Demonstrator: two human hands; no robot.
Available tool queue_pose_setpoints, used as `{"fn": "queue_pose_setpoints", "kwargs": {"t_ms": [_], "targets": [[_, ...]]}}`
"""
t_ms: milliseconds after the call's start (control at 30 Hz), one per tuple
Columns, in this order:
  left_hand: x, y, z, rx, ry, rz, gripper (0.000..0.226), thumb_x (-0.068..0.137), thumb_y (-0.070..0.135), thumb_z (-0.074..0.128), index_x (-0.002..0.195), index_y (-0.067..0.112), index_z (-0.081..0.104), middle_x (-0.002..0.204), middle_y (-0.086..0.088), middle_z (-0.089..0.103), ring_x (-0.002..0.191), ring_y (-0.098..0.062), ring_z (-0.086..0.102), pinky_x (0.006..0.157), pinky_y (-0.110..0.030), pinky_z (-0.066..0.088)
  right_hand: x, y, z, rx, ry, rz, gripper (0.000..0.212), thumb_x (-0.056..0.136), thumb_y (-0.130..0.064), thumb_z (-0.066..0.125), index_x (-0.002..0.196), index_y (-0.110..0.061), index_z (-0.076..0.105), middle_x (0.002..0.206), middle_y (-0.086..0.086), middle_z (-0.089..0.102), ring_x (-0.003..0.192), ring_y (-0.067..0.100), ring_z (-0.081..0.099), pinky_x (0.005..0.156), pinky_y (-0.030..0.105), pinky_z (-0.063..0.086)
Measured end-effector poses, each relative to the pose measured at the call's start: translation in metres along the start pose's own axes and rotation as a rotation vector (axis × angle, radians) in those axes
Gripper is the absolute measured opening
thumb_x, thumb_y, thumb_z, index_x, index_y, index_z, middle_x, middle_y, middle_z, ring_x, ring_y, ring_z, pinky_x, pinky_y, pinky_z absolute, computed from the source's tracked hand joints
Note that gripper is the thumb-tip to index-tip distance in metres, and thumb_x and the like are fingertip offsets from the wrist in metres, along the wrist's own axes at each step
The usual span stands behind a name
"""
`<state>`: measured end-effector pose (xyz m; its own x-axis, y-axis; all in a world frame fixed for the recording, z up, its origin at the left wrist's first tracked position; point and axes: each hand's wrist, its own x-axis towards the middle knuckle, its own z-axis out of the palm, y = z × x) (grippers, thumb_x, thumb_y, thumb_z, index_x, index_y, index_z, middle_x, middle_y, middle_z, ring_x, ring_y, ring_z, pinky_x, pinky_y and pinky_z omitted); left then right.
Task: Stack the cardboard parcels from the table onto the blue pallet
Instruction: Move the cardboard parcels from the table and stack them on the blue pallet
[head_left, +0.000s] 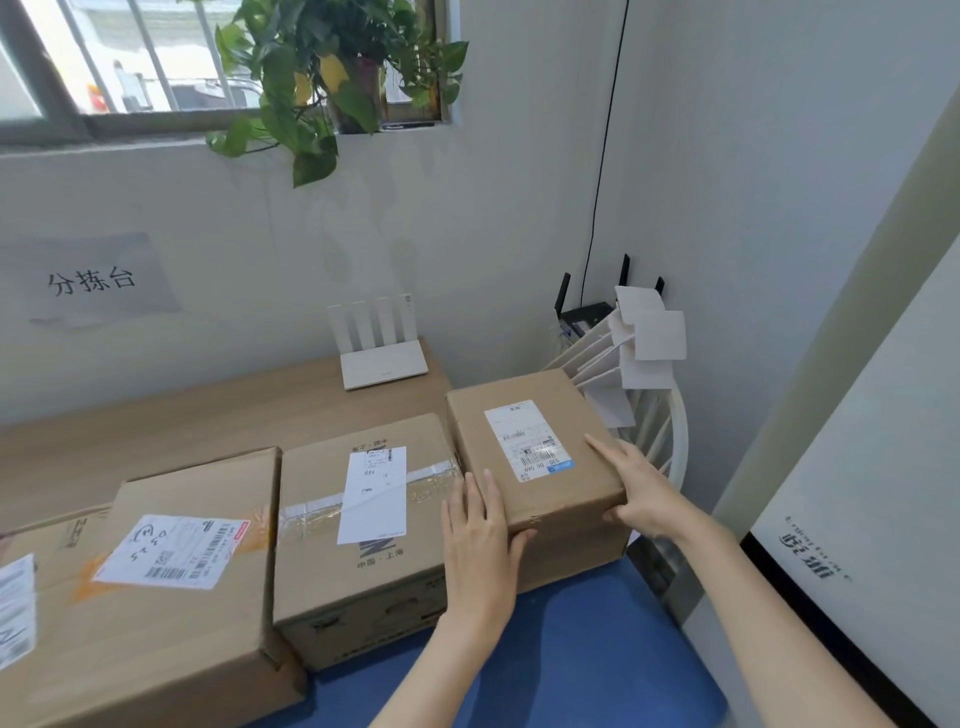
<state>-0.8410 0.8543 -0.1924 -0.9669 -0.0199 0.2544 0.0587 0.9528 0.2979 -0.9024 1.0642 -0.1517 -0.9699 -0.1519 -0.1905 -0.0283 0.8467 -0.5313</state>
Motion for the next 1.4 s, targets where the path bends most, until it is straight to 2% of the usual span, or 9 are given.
{"fn": "queue_pose_setpoints", "kwargs": {"t_ms": [267, 400, 467, 533, 667, 767, 867, 1000, 1400], "targets": [[-0.004, 0.001, 0.006, -0.02, -0.022, -0.026, 0.09, 0.069, 0.045, 0.08, 0.14, 0.002, 0.044, 0.137, -0.019, 0.052, 0.129, -0.033, 0.049, 0.1, -0.043, 0.044, 0.0, -0.003, 0.005, -0.056, 0.006, -0.016, 0.105, 0.078, -0.001, 0.07, 0.152, -0.038, 0.007, 0.155, -0.003, 0.012, 0.128, 0.026, 0.04, 0.101, 0.039, 0.045], [-0.008, -0.004, 0.0, -0.108, -0.115, 0.025, 0.091, 0.09, 0.036, 0.061, 0.153, 0.014, -0.001, 0.16, -0.014, 0.006, 0.148, -0.028, 0.005, 0.118, -0.038, 0.007, 0.0, -0.003, 0.001, -0.041, -0.043, -0.013, 0.117, 0.069, -0.022, 0.084, 0.152, -0.039, 0.004, 0.158, -0.006, 0.001, 0.139, 0.027, 0.028, 0.111, 0.045, 0.035], [-0.008, -0.01, -0.01, -0.138, -0.173, 0.049, 0.091, 0.091, 0.036, 0.056, 0.152, 0.021, -0.01, 0.161, -0.008, -0.008, 0.148, -0.023, -0.007, 0.118, -0.037, -0.002, -0.002, -0.004, -0.002, -0.02, -0.064, -0.003, 0.119, 0.065, -0.037, 0.086, 0.152, -0.037, 0.005, 0.16, -0.004, -0.005, 0.144, 0.028, 0.018, 0.116, 0.047, 0.026], [-0.005, -0.016, -0.024, -0.164, -0.215, 0.064, 0.089, 0.088, 0.036, 0.055, 0.153, 0.023, -0.004, 0.161, -0.004, -0.004, 0.148, -0.02, -0.003, 0.12, -0.039, 0.0, -0.006, -0.009, -0.004, 0.012, -0.06, 0.007, 0.116, 0.065, -0.051, 0.082, 0.153, -0.036, 0.007, 0.161, -0.002, -0.006, 0.146, 0.027, 0.013, 0.117, 0.046, 0.021], [0.006, -0.025, -0.06, -0.177, -0.243, 0.082, 0.068, 0.086, 0.028, 0.049, 0.148, 0.018, 0.024, 0.153, -0.001, 0.031, 0.14, -0.021, 0.027, 0.115, -0.035, 0.018, -0.012, -0.03, -0.009, 0.086, 0.079, 0.006, 0.095, 0.073, -0.064, 0.067, 0.151, -0.035, 0.02, 0.161, -0.004, 0.003, 0.147, 0.022, 0.013, 0.115, 0.047, 0.021], [0.014, -0.036, -0.087, -0.196, -0.204, 0.035, 0.048, 0.09, 0.02, 0.044, 0.138, 0.017, 0.042, 0.135, -0.002, 0.053, 0.126, -0.024, 0.045, 0.105, -0.034, 0.028, -0.012, -0.056, -0.01, 0.085, 0.209, -0.028, 0.073, 0.084, -0.058, 0.06, 0.147, -0.033, 0.033, 0.159, -0.002, 0.017, 0.146, 0.02, 0.018, 0.113, 0.048, 0.024], [0.018, -0.055, -0.114, -0.198, -0.16, -0.004, 0.038, 0.095, 0.026, 0.043, 0.132, 0.018, 0.05, 0.123, 0.001, 0.062, 0.116, -0.019, 0.054, 0.1, -0.035, 0.037, -0.012, -0.092, -0.008, 0.05, 0.393, -0.072, 0.051, 0.091, -0.04, 0.059, 0.139, -0.023, 0.047, 0.148, 0.001, 0.041, 0.135, 0.021, 0.038, 0.105, 0.042, 0.036], [0.018, -0.094, -0.159, -0.229, -0.078, -0.044, 0.035, 0.096, 0.029, 0.045, 0.128, 0.018, 0.053, 0.119, 0.004, 0.064, 0.109, -0.017, 0.058, 0.094, -0.035, 0.043, -0.011, -0.153, 0.003, 0.069, 0.54, -0.103, 0.043, 0.09, -0.024, 0.058, 0.132, -0.019, 0.053, 0.137, 0.003, 0.052, 0.124, 0.024, 0.047, 0.094, 0.037, 0.041], [-0.098, -0.302, -0.305, -0.081, 0.141, -0.187, 0.057, 0.094, 0.042, 0.052, 0.146, 0.024, 0.035, 0.149, 0.007, 0.039, 0.139, -0.012, 0.028, 0.109, -0.035, 0.026, -0.054, -0.39, 0.14, 0.198, 0.313, -0.353, 0.054, 0.089, -0.033, 0.06, 0.138, -0.018, 0.045, 0.137, 0.006, 0.051, 0.128, 0.026, 0.044, 0.093, 0.04, 0.041]]}}
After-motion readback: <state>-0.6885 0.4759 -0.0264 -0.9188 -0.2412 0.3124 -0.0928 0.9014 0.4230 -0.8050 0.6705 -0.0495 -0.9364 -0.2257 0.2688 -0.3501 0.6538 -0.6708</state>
